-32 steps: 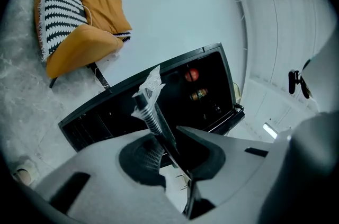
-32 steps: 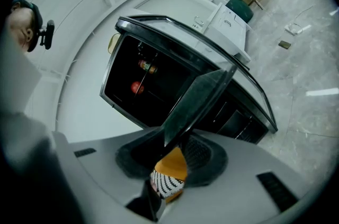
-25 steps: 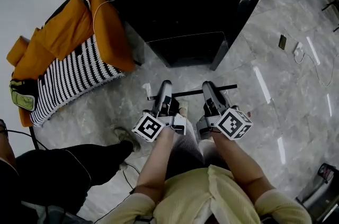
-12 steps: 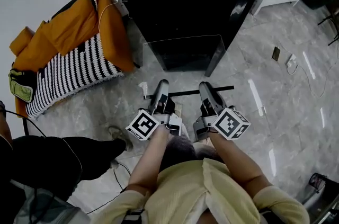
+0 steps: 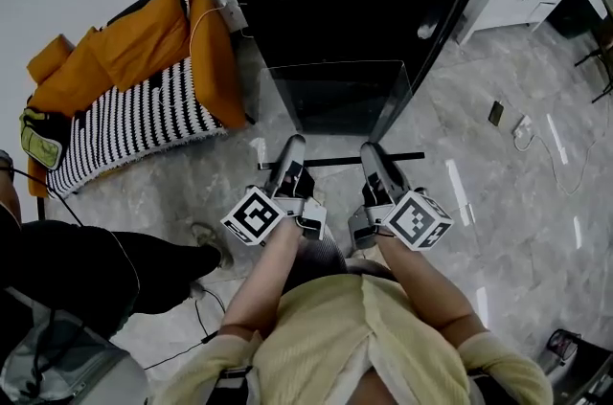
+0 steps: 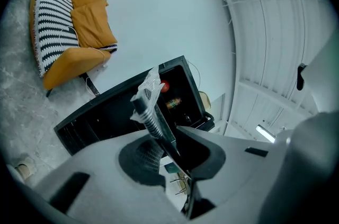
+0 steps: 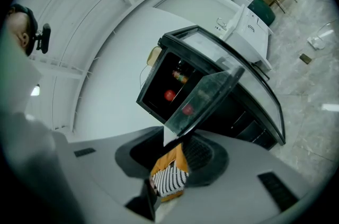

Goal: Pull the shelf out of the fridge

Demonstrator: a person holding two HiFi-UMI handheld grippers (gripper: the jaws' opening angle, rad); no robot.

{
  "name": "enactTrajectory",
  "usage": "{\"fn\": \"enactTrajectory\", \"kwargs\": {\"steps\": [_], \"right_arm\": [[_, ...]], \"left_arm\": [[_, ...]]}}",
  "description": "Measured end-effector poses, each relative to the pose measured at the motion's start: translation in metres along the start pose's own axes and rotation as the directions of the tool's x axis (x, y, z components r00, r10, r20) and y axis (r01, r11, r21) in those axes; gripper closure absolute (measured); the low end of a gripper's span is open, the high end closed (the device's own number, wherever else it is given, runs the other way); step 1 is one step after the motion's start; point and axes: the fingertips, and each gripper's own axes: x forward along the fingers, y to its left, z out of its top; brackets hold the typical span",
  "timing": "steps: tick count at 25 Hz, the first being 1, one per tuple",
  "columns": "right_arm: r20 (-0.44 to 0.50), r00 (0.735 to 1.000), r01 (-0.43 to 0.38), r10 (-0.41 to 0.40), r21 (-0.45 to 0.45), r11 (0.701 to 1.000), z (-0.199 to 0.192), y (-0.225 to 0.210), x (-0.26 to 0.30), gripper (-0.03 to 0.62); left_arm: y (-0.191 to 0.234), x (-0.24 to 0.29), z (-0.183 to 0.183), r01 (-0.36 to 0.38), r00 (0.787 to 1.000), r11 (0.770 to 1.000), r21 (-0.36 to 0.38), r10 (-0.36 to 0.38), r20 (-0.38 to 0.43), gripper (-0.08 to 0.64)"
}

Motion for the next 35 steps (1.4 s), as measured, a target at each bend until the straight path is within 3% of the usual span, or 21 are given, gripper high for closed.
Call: {"fn": "enactTrajectory", "kwargs": {"steps": [13,35], "right_arm": [[0.019,0.998,-0.058,0.058,-0.021,0.998,0.021,0.029,-0.006,0.480],[-0.002,0.998,-0.058,0.058,-0.040,0.998,0.019,0.038,-0.013,0.480]], "left_arm": [[-0.036,-0.001,0.015,0.025,1.000,0.999,0.025,-0.025,0.018,0.486],[-0.042,-0.012,0.016,0.022,0.999,1.000,0.017,-0.023,0.031,0.486]]}}
